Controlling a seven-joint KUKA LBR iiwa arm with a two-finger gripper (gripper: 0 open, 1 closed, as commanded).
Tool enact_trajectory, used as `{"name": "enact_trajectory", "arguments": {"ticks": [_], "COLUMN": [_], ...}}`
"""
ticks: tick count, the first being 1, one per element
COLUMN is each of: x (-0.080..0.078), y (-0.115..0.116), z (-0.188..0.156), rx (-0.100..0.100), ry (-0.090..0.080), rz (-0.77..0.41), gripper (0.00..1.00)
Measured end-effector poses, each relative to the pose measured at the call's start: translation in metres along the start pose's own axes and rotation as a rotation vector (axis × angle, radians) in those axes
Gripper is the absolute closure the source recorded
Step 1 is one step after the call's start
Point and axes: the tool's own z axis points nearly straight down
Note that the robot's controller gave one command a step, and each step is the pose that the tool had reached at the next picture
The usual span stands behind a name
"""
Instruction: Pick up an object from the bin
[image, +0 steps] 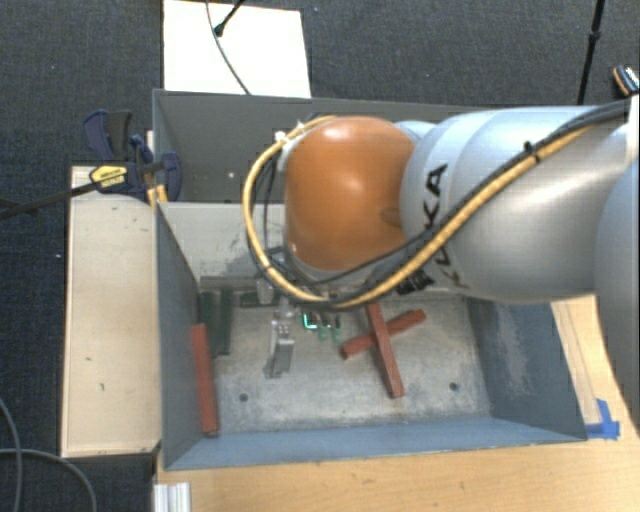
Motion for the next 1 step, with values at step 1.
{"name": "enact_trajectory", "arguments": {"ticks": [1], "x": [-0.0236], "y": [-0.0215], "z": [0.1604], "rx": [0.001], "ry": [-0.001], "rz": [0.264], "gripper": [0.00]}}
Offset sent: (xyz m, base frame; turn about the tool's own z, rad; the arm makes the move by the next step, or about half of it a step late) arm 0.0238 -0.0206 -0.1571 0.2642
